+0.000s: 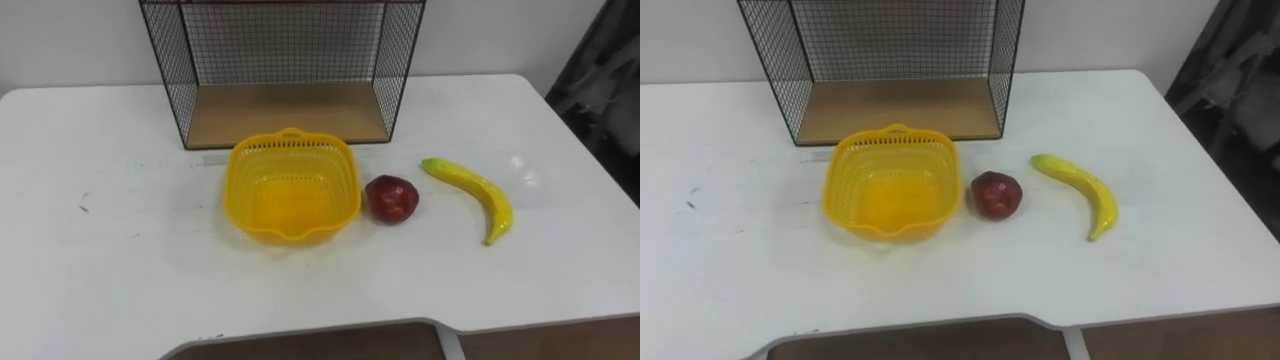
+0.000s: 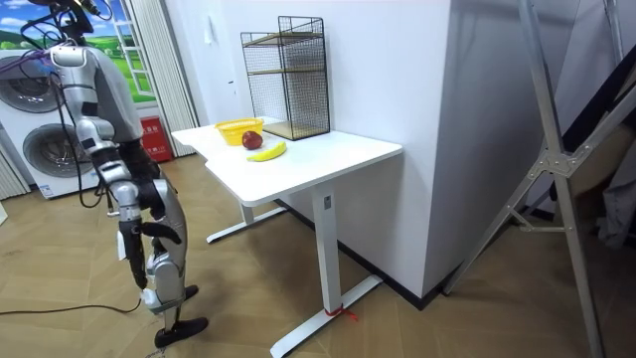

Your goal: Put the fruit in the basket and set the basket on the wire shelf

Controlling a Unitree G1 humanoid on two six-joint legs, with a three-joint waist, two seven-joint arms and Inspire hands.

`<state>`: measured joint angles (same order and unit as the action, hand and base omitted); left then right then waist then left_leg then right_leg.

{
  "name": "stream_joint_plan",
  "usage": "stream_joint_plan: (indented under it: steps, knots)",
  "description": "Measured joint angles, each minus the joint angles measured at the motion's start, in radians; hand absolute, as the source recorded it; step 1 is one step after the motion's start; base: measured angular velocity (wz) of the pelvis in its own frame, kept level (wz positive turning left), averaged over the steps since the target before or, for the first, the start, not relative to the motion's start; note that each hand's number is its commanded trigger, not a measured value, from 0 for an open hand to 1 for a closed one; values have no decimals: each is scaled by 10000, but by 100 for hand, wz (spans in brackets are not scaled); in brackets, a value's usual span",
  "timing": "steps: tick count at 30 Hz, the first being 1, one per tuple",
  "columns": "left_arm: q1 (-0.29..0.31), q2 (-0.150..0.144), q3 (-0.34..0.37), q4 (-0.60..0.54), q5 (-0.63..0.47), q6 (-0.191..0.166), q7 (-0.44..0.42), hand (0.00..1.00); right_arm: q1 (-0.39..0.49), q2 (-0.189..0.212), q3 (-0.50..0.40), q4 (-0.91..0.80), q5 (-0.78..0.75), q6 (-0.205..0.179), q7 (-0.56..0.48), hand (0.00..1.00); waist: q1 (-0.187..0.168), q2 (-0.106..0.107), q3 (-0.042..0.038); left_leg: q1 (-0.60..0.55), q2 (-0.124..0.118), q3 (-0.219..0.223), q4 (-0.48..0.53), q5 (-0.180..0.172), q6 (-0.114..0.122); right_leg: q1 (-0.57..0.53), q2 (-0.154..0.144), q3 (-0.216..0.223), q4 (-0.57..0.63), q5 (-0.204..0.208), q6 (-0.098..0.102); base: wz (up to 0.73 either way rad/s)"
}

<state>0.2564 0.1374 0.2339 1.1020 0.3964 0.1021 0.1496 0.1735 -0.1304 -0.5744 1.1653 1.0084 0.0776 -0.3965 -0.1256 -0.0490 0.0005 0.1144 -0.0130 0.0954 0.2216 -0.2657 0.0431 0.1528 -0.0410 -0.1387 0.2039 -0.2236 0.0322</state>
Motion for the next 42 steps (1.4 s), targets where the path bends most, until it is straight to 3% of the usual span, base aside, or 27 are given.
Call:
stream_joint_plan:
  steps: [4,8,14,18,23,26,30,37,39,42]
  knots:
    - [105,28,-1,-234,2,-44,34,0,-92,-5,-497,-1186,470,-451,-998,0,-101,-49,-14,-75,5,76,28,-1,1,-114,-9,11,10,2,-2,-4]
    - [83,33,-11,-261,-7,-466,439,0,-132,-11,-667,-2860,248,-1109,-2294,0,-107,-17,-20,-270,1,116,115,1,3,-260,-4,95,17,15,-19,-3]
    - [368,47,-24,-911,89,-591,442,0,-108,-67,-858,-5884,-2347,-1689,-4362,0,-114,77,-53,-361,1,111,117,4,5,-368,2,139,19,15,-18,-2]
    - [440,66,-200,-1084,79,-651,441,0,-105,-263,-480,-8256,-4156,-2004,-5539,0,-28,156,-61,-479,-1,150,45,44,-11,-566,7,211,57,15,-19,-3]
    - [474,77,-276,-1095,78,-876,447,0,-145,-399,34,-9982,-6536,-2594,-5923,0,93,86,-49,-518,2,166,5,114,-30,-674,20,202,-7,25,-35,-1]
    - [446,77,-514,-1072,77,-956,448,0,-96,-407,368,-10862,-7123,-2614,-6100,0,399,50,-41,-503,2,179,-8,116,-32,-704,28,274,-5,25,-36,-4]
    - [458,81,-780,-1026,79,-1058,446,0,-118,-468,986,-11754,-8511,-2645,-5711,0,525,49,-23,-494,8,189,-5,117,-34,-718,27,231,-28,30,-42,2]
    - [414,102,-1021,-1004,71,-1056,243,0,-168,-1296,2065,-12142,-8829,-2616,-3863,0,737,-80,36,-349,31,268,-86,138,-64,-649,36,280,-11,33,-48,-3]
    - [382,131,-1022,-998,77,-1039,124,0,-184,-1587,2453,-12146,-8922,-2469,-2976,0,798,-182,36,-350,54,266,-92,149,-69,-615,53,284,-5,45,-68,-2]
    - [417,252,-1233,-1008,87,-871,117,0,-343,-1804,2833,-12111,-8923,-2146,-1950,0,806,-335,112,-345,73,266,-72,159,-87,-519,74,250,-17,62,-95,2]
